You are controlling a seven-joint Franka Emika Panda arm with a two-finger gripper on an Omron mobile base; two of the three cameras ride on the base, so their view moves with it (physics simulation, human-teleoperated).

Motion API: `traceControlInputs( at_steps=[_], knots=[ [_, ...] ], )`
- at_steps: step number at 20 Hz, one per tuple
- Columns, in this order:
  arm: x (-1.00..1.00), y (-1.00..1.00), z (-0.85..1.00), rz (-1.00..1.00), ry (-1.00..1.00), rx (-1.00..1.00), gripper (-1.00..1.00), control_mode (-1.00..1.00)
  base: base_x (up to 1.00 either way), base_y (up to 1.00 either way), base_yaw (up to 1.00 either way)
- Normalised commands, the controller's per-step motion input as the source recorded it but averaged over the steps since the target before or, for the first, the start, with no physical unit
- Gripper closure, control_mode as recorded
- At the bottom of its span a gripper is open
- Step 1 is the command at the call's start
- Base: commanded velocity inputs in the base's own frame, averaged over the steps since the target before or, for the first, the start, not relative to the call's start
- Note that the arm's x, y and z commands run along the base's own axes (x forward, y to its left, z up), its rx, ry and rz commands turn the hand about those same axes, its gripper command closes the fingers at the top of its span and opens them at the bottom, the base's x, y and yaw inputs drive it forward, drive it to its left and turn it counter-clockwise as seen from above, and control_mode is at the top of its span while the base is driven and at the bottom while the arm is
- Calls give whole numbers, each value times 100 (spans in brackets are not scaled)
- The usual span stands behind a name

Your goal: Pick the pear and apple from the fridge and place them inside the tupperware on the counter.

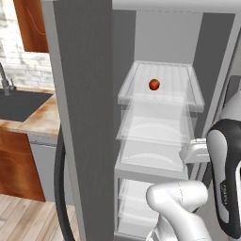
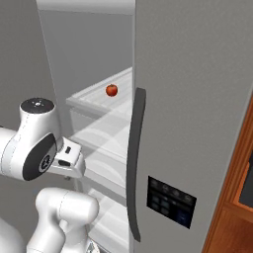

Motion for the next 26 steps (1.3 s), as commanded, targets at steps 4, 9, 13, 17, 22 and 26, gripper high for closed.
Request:
traceControlInputs(
  at_steps=[4, 9, 13, 17, 22, 26],
  knots=[
    [19, 0, 8, 0, -12, 0, -100, -100, 0, 0, 0],
    [11, 0, 42, 0, -41, 0, -100, -100, 0, 0, 0],
    [30, 0, 48, -1, -34, 0, -100, -100, 0, 0, 0],
    [36, 0, 48, -13, -5, -1, -100, -100, 0, 0, 0],
    [49, 0, 50, -17, 1, 0, -100, -100, 0, 0, 0],
    [46, 0, 37, -13, 1, 0, -100, -100, 0, 0, 0]
  ],
)
